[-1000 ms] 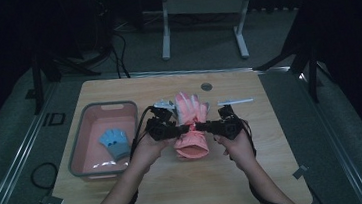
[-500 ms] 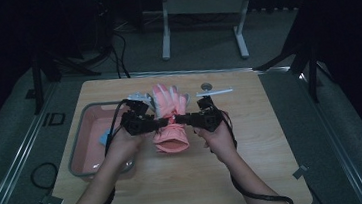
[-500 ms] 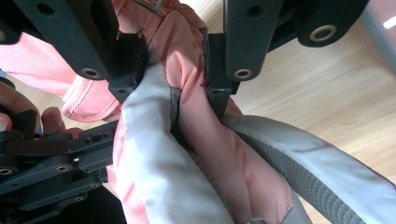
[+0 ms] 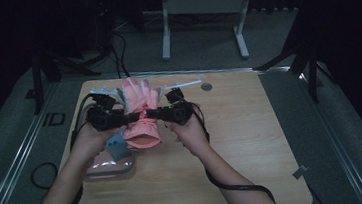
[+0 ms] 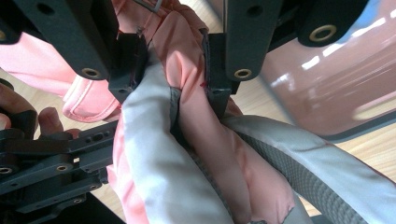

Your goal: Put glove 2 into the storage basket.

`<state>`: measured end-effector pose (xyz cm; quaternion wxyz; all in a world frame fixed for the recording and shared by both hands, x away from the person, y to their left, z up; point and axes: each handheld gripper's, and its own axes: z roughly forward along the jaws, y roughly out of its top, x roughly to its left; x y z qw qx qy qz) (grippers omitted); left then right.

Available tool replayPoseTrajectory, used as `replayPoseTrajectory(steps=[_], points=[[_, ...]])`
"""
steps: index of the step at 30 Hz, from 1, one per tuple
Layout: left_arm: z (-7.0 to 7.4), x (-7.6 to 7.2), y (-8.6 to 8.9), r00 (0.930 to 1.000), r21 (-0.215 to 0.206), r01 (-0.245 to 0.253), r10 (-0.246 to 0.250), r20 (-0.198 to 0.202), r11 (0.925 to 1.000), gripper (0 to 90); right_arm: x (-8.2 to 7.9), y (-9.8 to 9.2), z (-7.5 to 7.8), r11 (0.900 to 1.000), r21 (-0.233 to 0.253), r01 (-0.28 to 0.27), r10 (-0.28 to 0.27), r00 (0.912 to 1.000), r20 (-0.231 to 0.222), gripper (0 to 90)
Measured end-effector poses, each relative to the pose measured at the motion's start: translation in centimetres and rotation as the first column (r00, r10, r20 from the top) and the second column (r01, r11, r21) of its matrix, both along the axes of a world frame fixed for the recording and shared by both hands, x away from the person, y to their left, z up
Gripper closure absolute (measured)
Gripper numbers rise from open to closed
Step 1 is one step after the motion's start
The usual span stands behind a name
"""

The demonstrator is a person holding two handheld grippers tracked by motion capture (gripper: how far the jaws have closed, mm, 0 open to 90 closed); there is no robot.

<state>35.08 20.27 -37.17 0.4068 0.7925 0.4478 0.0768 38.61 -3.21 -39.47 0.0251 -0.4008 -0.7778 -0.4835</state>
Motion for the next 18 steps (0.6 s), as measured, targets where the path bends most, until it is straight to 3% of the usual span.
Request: replayPoseTrajectory(steps=[5, 10, 18], points=[[-0.1, -0.2, 3.1, 0.9994, 0.021, -0.032, 0.032, -0.009, 0.9993, 66.4, 0.4, 3.4, -0.4, 0.999, 0.024, -0.025, 0.025, 0.9996, -0.014, 74.5], [-1.0, 0.0, 6.1, 0.9966, 0.036, -0.065, 0.066, -0.05, 0.9972, 66.4, 0.9, 6.7, -1.7, 0.998, 0.043, -0.041, 0.043, 0.9984, -0.036, 74.4], [-4.9, 0.8, 9.0, 0.9889, 0.021, -0.08, 0.082, -0.124, 0.9966, 66.4, 1.5, 10.2, -5.1, 0.999, -0.003, -0.05, 0.05, 0.995, -0.087, 74.5]])
